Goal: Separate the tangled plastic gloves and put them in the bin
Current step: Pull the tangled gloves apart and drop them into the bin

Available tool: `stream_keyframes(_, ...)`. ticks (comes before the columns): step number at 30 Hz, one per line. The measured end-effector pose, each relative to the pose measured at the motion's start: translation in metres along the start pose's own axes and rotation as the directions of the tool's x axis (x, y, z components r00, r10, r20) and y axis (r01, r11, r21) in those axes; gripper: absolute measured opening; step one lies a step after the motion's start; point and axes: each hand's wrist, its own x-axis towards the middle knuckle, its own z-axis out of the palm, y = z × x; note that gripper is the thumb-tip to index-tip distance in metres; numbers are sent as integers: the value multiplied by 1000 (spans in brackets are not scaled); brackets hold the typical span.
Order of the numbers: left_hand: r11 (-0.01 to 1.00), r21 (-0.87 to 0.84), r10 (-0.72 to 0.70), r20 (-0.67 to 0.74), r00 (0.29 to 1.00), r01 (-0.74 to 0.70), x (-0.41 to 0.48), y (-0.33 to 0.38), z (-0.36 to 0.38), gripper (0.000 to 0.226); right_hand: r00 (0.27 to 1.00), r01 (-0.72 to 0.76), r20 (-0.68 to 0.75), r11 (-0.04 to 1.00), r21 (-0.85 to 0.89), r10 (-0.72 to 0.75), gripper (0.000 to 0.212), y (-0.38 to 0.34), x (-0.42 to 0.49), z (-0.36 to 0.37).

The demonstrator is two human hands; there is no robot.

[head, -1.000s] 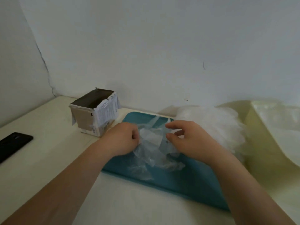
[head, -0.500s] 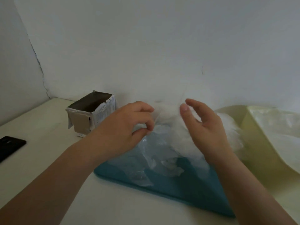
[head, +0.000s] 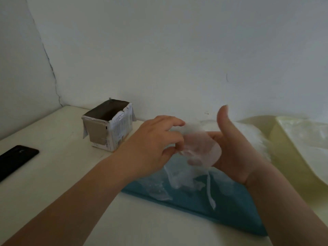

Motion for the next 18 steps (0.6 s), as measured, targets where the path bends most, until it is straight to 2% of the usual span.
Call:
stream_keyframes(2, 999, 48, 21, 14, 1000, -21, 0, -2, 3, 9, 999, 7, 54, 1000, -11, -7, 105, -3, -5, -1)
stream_keyframes(3, 997, 63, 37, 12, 999, -38, 0, -2, 4, 8, 999, 12, 42, 999, -39, -11, 91, -1, -4, -2)
stream_keyframes(5, 995, 72, 60, 29, 998, -62, 0, -1, 5, 9, 999, 26, -28, 999, -43, -27, 57, 2, -3, 3)
stream_keyframes(7, 999, 10, 37, 28, 999, -37, 1, 1, 1, 16, 994, 29, -109, 998, 55, -23, 37, 4, -3, 6)
stream_keyframes(8, 998, -50, -39, 17, 999, 40, 1, -1, -5, 22, 990, 38, -138, 994, 98, -24, 31, 5, -2, 7)
stream_keyframes(10, 938, -144, -319, -8, 948, 314, -2, -14, -20, 30, 980, 60, -195, 990, 125, -35, 17, 6, 0, 7)
stream_keyframes(11, 883, -111, -459, 3, 888, 456, -5, -23, -27, 29, 970, 69, -239, 991, 114, -40, 15, 7, 1, 6)
stream_keyframes(13, 741, 127, -671, 126, 730, 659, -12, -37, -28, 20, 951, 89, -301, 994, 56, -68, 26, 6, 3, 7)
stream_keyframes(14, 683, 258, -730, 208, 651, 683, -17, -41, -23, 19, 945, 106, -313, 994, 37, -89, 32, 6, 5, 9)
stream_keyframes(15, 662, 338, -749, 278, 601, 669, -17, -42, -12, 28, 935, 128, -337, 991, 30, -110, 37, 7, 6, 11)
stream_keyframes(16, 655, 373, -756, 323, 570, 657, -20, -42, -5, 39, 926, 151, -355, 988, 29, -131, 41, 7, 8, 15)
stream_keyframes(18, 671, 384, -741, 333, 583, 634, -21, -41, 3, 49, 900, 201, -395, 980, -4, -186, 44, 8, 10, 21)
